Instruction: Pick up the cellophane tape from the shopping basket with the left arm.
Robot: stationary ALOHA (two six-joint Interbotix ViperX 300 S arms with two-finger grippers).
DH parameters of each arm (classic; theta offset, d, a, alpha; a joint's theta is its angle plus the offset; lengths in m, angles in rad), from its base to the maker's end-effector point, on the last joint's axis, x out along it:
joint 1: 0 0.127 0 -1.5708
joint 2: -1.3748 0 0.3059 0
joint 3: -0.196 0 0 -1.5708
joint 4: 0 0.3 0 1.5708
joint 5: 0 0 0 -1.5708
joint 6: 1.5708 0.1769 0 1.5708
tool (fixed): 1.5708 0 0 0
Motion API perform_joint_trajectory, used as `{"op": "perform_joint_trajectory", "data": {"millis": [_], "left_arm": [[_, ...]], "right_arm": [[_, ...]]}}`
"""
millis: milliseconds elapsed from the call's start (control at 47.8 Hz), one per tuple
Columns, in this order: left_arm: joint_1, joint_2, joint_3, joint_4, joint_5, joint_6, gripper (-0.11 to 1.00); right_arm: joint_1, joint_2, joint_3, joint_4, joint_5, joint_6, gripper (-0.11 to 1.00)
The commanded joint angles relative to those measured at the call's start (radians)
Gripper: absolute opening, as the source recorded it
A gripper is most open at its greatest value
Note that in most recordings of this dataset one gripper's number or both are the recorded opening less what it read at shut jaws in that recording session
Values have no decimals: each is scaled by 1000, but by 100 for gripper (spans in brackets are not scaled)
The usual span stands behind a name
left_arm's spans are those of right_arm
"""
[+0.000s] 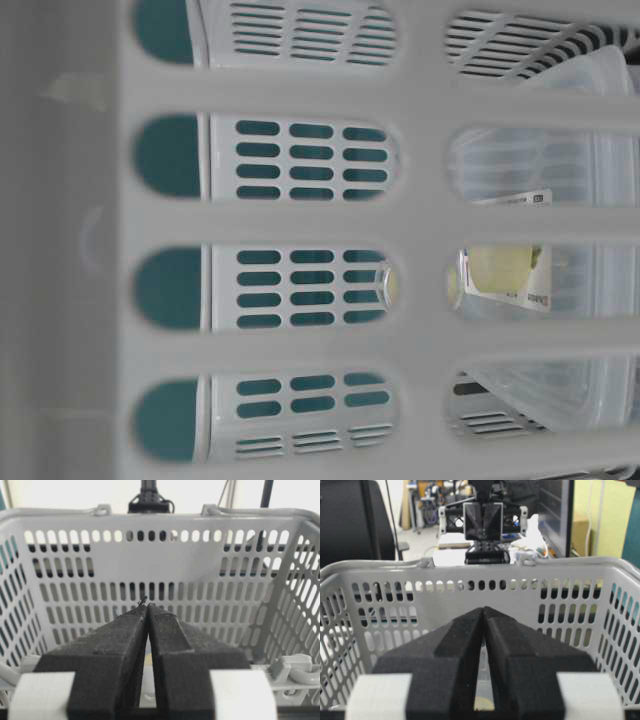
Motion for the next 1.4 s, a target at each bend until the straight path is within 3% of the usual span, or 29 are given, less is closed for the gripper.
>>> {"op": "perform_joint_trajectory", "data": {"millis": [0,84,461,607,775,859,1110,1298,1382], "left_arm": [[-6,8,-80,41,51,6,6],[-5,20,-137,41,123,8,0],[-15,190,-448,41,598,3,0],[-17,310,-581,41,784,8,0],[-17,439,-695,41,900,9,0],[-17,503,-747,41,945,11,0],[-11,661,-879,41,1065,9,0],[-11,773,-954,41,1091,11,1],[-11,819,-985,41,1095,8,15]], "right_arm": [[2,9,-23,5,-5,5,1],[2,9,-28,5,23,6,1],[0,9,-91,5,247,5,1],[2,6,-95,5,290,5,1],[0,2,-100,5,291,5,3],[2,-5,-103,5,293,5,13],[2,-12,-106,6,291,8,73],[2,-14,-107,6,291,15,76],[2,-14,-106,5,291,15,76]]}}
